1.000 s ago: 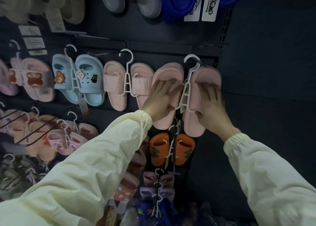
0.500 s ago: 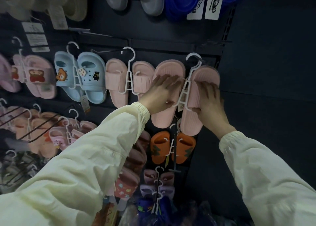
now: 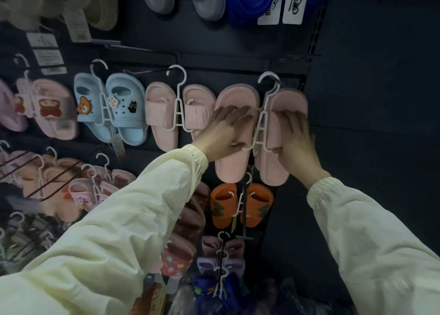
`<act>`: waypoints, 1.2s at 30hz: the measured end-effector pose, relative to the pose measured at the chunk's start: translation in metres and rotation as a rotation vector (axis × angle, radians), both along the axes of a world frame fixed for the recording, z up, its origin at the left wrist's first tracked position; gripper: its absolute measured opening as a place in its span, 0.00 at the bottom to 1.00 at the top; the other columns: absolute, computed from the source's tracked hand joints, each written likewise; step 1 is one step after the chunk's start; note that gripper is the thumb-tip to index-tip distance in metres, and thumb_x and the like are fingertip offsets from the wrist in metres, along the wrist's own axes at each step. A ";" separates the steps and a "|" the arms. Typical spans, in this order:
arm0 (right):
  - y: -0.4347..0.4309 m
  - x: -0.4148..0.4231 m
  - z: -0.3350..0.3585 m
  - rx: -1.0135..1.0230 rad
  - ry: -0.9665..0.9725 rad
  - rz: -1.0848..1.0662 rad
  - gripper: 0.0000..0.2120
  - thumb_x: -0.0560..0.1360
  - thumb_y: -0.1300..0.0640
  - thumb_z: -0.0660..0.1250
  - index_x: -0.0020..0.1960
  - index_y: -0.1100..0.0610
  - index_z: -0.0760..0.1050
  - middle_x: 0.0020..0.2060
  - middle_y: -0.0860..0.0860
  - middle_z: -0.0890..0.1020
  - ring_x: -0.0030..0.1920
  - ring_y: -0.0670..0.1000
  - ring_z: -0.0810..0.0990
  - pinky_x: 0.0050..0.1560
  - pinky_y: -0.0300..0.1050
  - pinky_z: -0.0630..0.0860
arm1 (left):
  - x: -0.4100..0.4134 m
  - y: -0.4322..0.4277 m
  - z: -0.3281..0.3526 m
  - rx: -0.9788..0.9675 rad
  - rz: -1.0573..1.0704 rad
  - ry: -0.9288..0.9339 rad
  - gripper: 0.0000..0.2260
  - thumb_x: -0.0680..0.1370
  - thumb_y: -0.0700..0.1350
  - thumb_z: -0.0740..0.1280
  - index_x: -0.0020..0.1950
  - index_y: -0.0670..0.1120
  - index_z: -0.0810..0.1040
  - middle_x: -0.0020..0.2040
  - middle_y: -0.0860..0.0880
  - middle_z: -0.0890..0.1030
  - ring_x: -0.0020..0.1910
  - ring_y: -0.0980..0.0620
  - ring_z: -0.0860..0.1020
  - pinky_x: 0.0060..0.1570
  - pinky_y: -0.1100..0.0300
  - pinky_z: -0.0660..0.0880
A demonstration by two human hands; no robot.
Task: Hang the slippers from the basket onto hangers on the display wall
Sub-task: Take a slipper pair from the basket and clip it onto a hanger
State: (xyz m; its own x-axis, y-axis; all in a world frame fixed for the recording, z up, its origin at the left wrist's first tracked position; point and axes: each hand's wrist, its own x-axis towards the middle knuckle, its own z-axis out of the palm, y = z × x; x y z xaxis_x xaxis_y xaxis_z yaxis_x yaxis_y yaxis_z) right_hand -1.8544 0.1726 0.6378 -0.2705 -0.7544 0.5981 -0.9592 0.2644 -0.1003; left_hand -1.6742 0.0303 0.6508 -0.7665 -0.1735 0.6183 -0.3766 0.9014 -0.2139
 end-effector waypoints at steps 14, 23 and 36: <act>0.006 0.000 -0.002 0.008 0.000 -0.006 0.45 0.71 0.62 0.74 0.80 0.53 0.53 0.79 0.53 0.56 0.79 0.57 0.50 0.71 0.68 0.63 | -0.003 0.002 -0.019 -0.034 0.018 0.027 0.32 0.75 0.52 0.71 0.76 0.45 0.66 0.78 0.41 0.63 0.76 0.36 0.60 0.71 0.33 0.61; 0.023 0.015 -0.018 -0.012 0.029 -0.026 0.43 0.71 0.57 0.74 0.79 0.56 0.55 0.79 0.54 0.56 0.79 0.57 0.53 0.69 0.66 0.66 | 0.012 0.013 -0.033 0.011 0.095 -0.027 0.38 0.77 0.59 0.66 0.82 0.50 0.52 0.82 0.45 0.45 0.80 0.40 0.46 0.75 0.35 0.54; 0.061 0.075 -0.047 0.045 0.031 -0.048 0.38 0.75 0.51 0.69 0.79 0.53 0.53 0.79 0.55 0.53 0.78 0.58 0.54 0.70 0.66 0.63 | 0.069 0.053 -0.064 0.146 0.190 0.000 0.39 0.74 0.59 0.70 0.80 0.49 0.57 0.81 0.43 0.54 0.78 0.38 0.55 0.70 0.35 0.63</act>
